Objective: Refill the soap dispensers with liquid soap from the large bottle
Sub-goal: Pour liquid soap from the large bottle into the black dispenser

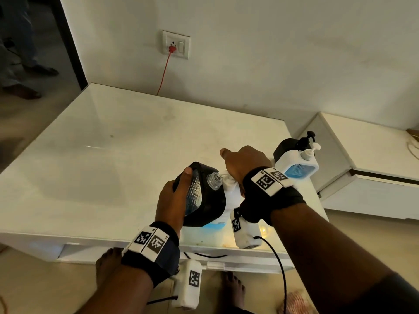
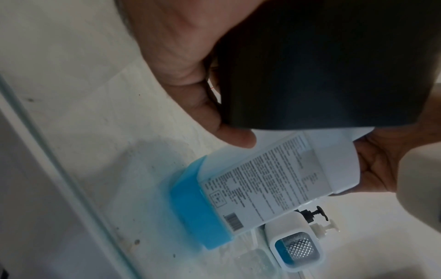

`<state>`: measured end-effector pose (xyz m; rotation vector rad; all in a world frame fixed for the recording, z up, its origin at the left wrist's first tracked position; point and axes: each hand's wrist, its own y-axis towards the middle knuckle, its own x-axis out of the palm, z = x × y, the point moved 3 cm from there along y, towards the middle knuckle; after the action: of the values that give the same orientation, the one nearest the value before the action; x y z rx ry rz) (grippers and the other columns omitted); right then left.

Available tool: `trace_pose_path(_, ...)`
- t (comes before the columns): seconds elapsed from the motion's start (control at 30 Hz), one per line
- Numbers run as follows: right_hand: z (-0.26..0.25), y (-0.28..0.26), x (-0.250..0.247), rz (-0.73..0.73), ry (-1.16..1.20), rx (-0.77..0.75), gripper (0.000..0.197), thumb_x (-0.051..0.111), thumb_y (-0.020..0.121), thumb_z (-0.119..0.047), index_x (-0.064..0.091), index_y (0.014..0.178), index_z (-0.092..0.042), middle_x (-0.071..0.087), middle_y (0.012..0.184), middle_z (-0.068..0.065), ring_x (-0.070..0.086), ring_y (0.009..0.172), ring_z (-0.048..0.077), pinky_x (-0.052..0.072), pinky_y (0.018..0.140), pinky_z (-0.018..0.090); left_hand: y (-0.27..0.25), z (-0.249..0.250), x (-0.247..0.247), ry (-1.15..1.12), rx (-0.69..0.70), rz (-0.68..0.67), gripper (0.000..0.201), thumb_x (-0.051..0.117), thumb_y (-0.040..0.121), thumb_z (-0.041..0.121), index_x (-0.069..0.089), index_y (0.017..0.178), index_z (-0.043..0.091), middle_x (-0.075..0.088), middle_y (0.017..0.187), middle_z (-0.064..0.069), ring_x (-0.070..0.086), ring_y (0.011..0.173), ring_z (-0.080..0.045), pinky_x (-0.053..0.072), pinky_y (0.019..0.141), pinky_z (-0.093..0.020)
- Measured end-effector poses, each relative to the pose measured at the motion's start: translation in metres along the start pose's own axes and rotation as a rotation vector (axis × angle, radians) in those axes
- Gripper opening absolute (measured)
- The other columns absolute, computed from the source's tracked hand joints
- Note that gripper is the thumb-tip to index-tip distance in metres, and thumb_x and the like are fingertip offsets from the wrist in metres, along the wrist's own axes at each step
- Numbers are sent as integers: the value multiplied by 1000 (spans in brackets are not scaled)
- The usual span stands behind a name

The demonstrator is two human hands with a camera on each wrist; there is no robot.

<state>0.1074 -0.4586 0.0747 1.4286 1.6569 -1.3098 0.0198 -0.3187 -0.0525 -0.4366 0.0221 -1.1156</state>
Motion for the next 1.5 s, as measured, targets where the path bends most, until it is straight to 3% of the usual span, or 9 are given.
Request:
trace_pose_path(0.13, 0, -2, 0, -14, -34, 3, 62, 36, 93, -67, 63, 104, -11, 69, 107, 9, 64, 97, 30, 46, 85, 34, 0, 1, 0, 9, -7, -9, 89, 60, 59, 90, 76, 109, 19, 80, 102, -4, 75, 100, -28, 56, 100, -55)
trace_pose_path(0.33, -6, -7, -7, -95, 57, 0, 75, 28, 89, -79, 60, 72, -12, 64, 69, 8, 65, 79, 31, 53, 90, 45, -1, 2, -1, 16, -6, 2, 85, 60, 58, 89, 74, 106, 20, 79, 99, -3, 75, 99, -27, 57, 98, -55)
trace_pose_path(0.43, -5, -5, -5, -81, 65, -1, 71, 29, 91, -75, 59, 75, -13, 65, 76, 8, 66, 83, 31, 54, 90, 44, -1, 2, 0, 14, -12, 7, 86, 59, 58, 89, 75, 107, 21, 80, 99, -2, 75, 98, -26, 58, 98, -54)
trace_pose_path(0.6, -1, 0, 0, 4, -12, -10, 60, 33, 96, -64, 62, 103, -11, 67, 102, 8, 64, 93, 29, 46, 82, 35, 0, -1, -1, 19, -8, 0, 92, 60, 59, 94, 76, 109, 19, 80, 100, -4, 75, 99, -27, 57, 98, -55)
trace_pose_path(0.8, -2, -3, 0, 16, -69, -1, 53, 35, 97, -60, 58, 102, -13, 66, 110, 10, 55, 88, 27, 37, 78, 34, 3, -6, -3, 35, -19, 1, 104, 60, 52, 103, 74, 115, 22, 79, 106, -2, 75, 103, -26, 56, 99, -54)
trace_pose_path(1.03, -6, -9, -7, -103, 67, 5, 77, 25, 90, -77, 61, 72, -11, 65, 71, 9, 66, 80, 30, 53, 91, 46, 2, -2, -1, 26, -26, 16, 95, 58, 55, 94, 70, 114, 20, 78, 105, -3, 74, 100, -25, 58, 97, -52)
trace_pose_path(1.2, -4, -5, -2, -38, 32, 12, 63, 32, 93, -69, 60, 87, -12, 68, 87, 9, 67, 84, 31, 54, 89, 43, 4, -6, -3, 17, -36, 24, 106, 59, 48, 103, 71, 114, 21, 78, 105, -2, 74, 101, -27, 58, 97, -53)
trace_pose_path(1.33, -2, -4, -3, 18, -40, 3, 50, 36, 98, -55, 59, 110, -12, 65, 114, 10, 54, 90, 26, 37, 81, 34, 7, -10, -3, 16, -36, 16, 111, 59, 45, 105, 72, 116, 21, 78, 107, -2, 74, 103, -27, 57, 98, -54)
trace_pose_path(1.5, -4, -7, -2, -6, -61, 13, 57, 35, 98, -61, 59, 114, -12, 65, 116, 9, 52, 91, 25, 34, 79, 34, 7, -8, -3, 31, -27, 14, 111, 58, 45, 105, 72, 115, 21, 78, 106, -3, 74, 101, -27, 57, 98, -53)
